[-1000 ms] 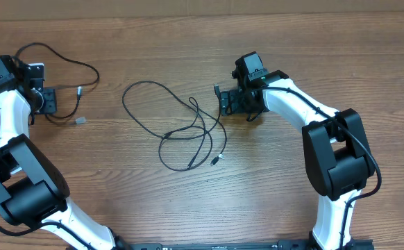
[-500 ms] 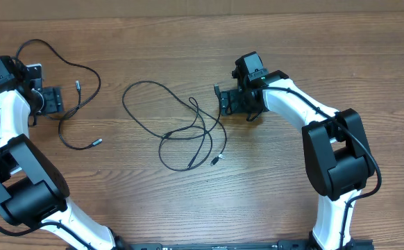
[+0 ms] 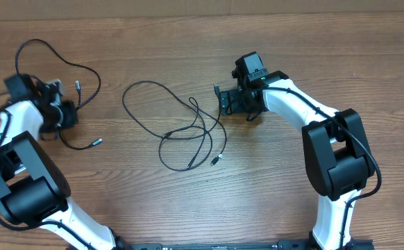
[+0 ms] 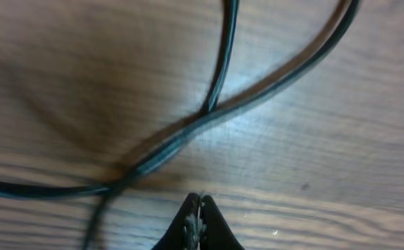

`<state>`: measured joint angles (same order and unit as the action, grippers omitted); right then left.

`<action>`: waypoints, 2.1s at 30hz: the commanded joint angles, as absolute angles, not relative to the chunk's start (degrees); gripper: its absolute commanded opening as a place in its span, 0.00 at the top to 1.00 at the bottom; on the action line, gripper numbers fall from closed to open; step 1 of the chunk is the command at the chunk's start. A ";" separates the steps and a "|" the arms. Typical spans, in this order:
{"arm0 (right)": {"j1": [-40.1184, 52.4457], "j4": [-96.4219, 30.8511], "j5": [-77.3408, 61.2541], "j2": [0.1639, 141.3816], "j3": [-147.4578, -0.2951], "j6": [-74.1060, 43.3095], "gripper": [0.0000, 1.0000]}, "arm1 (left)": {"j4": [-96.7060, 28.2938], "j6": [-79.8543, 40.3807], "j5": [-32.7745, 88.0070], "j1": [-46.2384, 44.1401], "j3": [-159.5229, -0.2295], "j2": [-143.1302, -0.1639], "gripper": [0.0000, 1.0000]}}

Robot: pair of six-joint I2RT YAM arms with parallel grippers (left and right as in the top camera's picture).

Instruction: Untangle cables

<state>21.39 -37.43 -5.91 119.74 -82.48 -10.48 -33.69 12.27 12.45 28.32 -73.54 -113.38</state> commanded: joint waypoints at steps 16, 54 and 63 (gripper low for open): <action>21.21 -37.60 -6.48 120.99 -80.62 -10.63 0.00 | -32.88 -8.62 -16.95 31.88 -61.82 -113.14 0.80; 21.21 -36.64 -6.48 120.99 -80.62 -11.92 0.00 | -62.50 -5.37 29.23 28.40 -69.56 -112.71 0.96; 21.21 -36.71 -6.50 120.99 -80.62 -11.94 0.00 | -59.11 -6.90 27.79 29.82 -61.56 -112.71 0.96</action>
<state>21.41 -36.64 -5.76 119.74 -82.37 -11.31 -59.70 -5.98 29.43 28.38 -62.65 -113.03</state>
